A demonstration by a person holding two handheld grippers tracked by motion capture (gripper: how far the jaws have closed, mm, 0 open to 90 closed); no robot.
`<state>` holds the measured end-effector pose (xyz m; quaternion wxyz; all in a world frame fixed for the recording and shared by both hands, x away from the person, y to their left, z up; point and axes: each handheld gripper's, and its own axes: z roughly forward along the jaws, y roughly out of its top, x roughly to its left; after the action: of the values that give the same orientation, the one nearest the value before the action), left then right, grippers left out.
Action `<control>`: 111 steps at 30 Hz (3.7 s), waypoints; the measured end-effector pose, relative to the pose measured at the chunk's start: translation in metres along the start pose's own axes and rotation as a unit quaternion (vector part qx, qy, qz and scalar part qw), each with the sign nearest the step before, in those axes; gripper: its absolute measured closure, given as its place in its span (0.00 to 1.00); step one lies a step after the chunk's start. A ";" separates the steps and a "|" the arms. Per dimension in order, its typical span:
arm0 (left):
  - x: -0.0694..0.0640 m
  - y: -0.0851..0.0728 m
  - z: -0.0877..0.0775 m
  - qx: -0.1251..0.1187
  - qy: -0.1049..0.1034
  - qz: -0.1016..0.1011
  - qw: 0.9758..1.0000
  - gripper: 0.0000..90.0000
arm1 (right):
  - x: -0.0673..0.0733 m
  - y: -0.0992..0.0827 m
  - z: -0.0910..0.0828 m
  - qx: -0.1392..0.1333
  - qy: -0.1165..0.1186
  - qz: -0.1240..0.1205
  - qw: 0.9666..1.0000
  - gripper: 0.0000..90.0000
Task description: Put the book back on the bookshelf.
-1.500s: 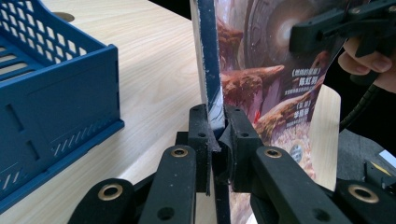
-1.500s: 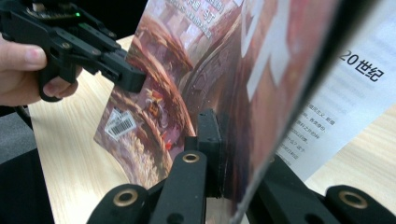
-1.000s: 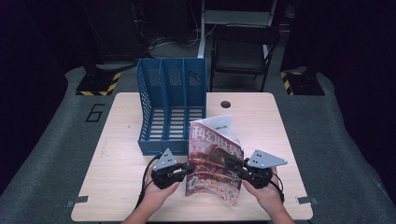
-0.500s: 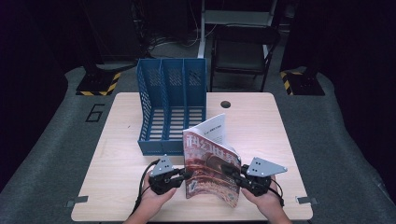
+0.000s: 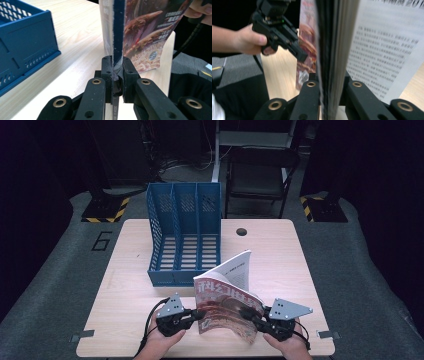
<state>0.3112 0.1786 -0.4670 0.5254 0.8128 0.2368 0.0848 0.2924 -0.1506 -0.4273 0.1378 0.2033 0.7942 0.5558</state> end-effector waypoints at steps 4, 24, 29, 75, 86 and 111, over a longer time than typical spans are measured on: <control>-0.006 -0.001 -0.004 0.012 -0.004 0.022 1.000 0.93 | 0.001 -0.011 -0.002 0.019 -0.002 0.009 1.000 0.86; -0.016 -0.003 -0.006 0.015 -0.015 0.045 0.999 0.93 | -0.009 -0.047 0.018 0.113 -0.029 0.025 0.993 0.98; -0.013 -0.001 -0.006 0.014 -0.003 0.048 0.999 0.93 | -0.011 -0.044 0.024 0.107 -0.057 0.024 0.992 0.98; 0.004 0.069 -0.029 -0.065 0.017 0.022 0.997 0.79 | -0.011 -0.033 0.055 0.095 -0.061 -0.008 0.994 0.98; 0.005 0.079 -0.026 -0.044 0.002 0.012 0.999 0.82 | -0.014 -0.033 0.055 0.095 -0.053 -0.008 0.994 0.98; -0.013 0.089 -0.030 -0.011 -0.035 0.065 0.997 0.93 | -0.027 -0.037 0.049 0.084 -0.042 0.055 0.994 0.70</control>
<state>0.3149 0.1673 -0.3729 0.5358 0.8230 0.1642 0.0934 0.3318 -0.1335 -0.4791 0.1227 0.2808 0.8191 0.4849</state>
